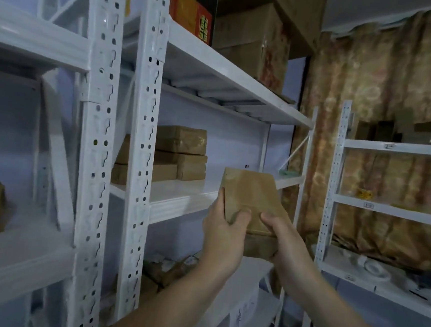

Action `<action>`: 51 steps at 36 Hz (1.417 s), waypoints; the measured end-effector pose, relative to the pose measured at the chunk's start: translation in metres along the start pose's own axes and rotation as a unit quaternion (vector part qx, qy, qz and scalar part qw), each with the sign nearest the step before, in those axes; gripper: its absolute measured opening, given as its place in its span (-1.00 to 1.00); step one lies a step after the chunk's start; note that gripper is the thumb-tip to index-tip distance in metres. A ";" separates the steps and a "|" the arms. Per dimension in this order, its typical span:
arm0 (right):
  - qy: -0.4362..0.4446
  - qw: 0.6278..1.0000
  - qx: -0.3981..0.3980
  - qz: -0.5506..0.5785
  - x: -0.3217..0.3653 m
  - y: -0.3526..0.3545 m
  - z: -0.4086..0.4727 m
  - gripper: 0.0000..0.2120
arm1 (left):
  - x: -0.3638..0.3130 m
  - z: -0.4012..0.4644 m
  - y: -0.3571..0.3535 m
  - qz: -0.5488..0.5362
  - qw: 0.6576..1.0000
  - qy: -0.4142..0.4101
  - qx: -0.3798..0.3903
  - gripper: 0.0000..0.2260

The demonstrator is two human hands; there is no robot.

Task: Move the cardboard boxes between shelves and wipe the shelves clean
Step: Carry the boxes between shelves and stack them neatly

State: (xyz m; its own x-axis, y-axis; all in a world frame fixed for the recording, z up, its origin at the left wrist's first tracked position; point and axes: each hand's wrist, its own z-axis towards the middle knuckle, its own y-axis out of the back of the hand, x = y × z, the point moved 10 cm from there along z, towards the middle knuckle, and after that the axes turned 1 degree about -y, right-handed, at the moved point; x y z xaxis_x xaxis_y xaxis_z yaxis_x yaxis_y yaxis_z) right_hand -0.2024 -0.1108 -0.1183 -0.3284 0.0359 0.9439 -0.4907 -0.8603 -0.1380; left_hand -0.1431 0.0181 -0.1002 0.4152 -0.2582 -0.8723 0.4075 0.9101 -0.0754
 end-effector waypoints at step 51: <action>0.198 0.924 0.326 -0.035 0.042 -0.188 0.343 0.00 | -0.002 0.281 0.123 0.308 0.913 -0.054 -0.260 -0.12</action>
State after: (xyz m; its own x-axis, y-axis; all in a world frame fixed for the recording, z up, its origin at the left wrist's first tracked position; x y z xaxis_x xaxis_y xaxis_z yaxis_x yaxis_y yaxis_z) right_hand 0.1525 -0.1221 0.0501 -0.6468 0.1751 0.7423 0.0262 -0.9676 0.2511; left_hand 0.1355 0.0396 0.0278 0.5238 0.3503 -0.7764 -0.3609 0.9169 0.1702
